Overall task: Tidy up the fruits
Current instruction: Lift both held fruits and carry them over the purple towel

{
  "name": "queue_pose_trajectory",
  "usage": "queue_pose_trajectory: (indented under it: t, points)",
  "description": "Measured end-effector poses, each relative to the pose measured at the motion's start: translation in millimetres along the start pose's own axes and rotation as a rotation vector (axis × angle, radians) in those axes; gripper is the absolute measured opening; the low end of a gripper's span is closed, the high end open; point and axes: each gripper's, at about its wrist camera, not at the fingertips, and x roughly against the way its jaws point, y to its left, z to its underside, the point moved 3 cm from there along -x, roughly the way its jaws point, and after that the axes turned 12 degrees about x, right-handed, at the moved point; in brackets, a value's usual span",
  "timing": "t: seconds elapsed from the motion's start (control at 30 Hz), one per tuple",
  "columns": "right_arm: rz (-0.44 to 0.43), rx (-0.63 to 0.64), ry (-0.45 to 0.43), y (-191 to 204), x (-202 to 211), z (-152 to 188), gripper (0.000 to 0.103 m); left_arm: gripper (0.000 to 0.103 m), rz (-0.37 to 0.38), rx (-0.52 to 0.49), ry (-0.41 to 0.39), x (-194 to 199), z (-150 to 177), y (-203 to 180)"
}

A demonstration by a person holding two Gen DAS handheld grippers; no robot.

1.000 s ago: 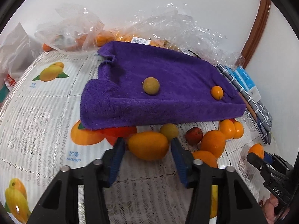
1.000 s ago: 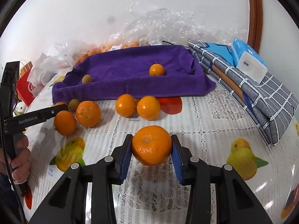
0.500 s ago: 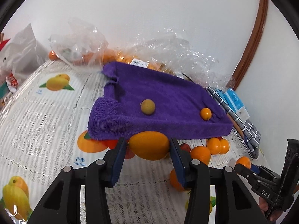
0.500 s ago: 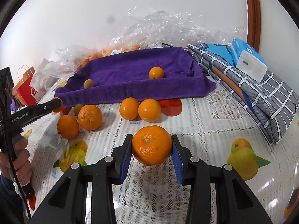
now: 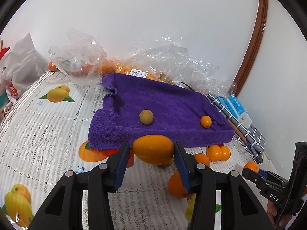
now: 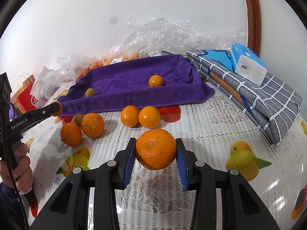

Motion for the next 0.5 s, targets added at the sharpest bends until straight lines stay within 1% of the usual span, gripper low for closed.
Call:
queue_pose_trajectory:
  t: [0.2,0.3,0.37,0.47,0.5]
  points:
    - [-0.018,-0.042,0.021,-7.6,0.1,3.2,0.04,0.045,-0.005,0.015,-0.007,0.6,-0.7,3.4]
    - [0.002,-0.038,0.021,-9.2,2.9,3.8,0.04,0.045,-0.006,0.019,-0.015,2.2,-2.0,3.7]
    - [0.016,-0.032,0.018,-9.6,5.6,1.0,0.04,0.045,-0.005,0.02,-0.029,6.7,-3.4,3.2]
    - [0.018,-0.032,0.007,-10.1,10.4,-6.5,0.04,0.045,0.029,0.038,-0.054,16.4,-8.8,2.8]
    - [0.022,-0.03,0.005,-10.2,12.3,-11.5,0.04,0.045,0.023,0.046,-0.058,17.8,-11.3,2.6]
